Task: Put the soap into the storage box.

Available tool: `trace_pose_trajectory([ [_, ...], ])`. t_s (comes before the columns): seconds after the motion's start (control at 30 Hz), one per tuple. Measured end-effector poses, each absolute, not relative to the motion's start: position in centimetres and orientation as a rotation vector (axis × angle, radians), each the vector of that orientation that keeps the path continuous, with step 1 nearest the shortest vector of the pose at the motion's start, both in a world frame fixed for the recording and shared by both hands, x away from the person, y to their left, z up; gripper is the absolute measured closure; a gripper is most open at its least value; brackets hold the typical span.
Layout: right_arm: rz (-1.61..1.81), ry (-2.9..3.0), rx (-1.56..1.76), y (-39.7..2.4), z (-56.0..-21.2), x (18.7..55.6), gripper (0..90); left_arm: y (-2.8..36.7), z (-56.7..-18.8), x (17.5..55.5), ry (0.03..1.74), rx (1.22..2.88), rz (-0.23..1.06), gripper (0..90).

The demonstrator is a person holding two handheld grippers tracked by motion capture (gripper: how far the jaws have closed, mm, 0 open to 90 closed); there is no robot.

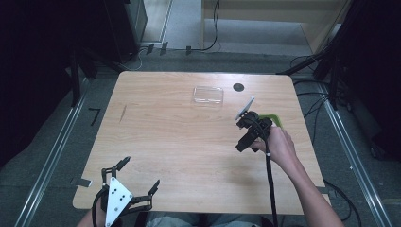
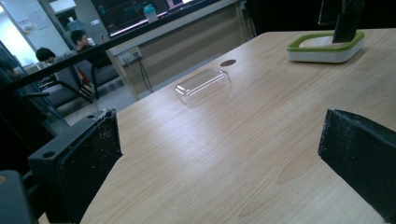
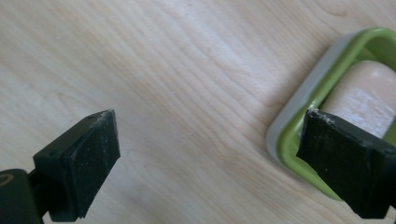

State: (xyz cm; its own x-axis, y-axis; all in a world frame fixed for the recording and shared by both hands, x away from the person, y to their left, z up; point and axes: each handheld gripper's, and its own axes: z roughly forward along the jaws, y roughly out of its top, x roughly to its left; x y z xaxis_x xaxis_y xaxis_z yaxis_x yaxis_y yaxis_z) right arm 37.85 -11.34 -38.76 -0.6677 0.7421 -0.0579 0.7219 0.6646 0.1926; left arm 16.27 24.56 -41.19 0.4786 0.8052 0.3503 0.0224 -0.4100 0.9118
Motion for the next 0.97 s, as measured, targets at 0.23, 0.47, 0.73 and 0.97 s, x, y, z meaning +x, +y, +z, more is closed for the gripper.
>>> trace_pose_trajectory([
  [0.23,0.212,2.793,1.123,-9.7,-39.3,35.5,7.1,24.5,-41.2,16.3,0.701,1.784,1.041,0.0],
  [0.47,0.199,2.835,1.042,-8.4,-40.4,33.1,7.1,24.5,-41.2,16.3,0.7,1.786,1.042,0.0],
  [0.73,0.142,2.904,0.949,-7.2,-43.0,30.8,7.4,24.5,-41.2,16.3,0.698,1.787,1.041,0.0],
  [0.97,0.15,2.941,0.93,-7.0,-44.8,29.2,8.0,24.3,-41.2,16.5,0.693,1.785,1.037,0.0],
])
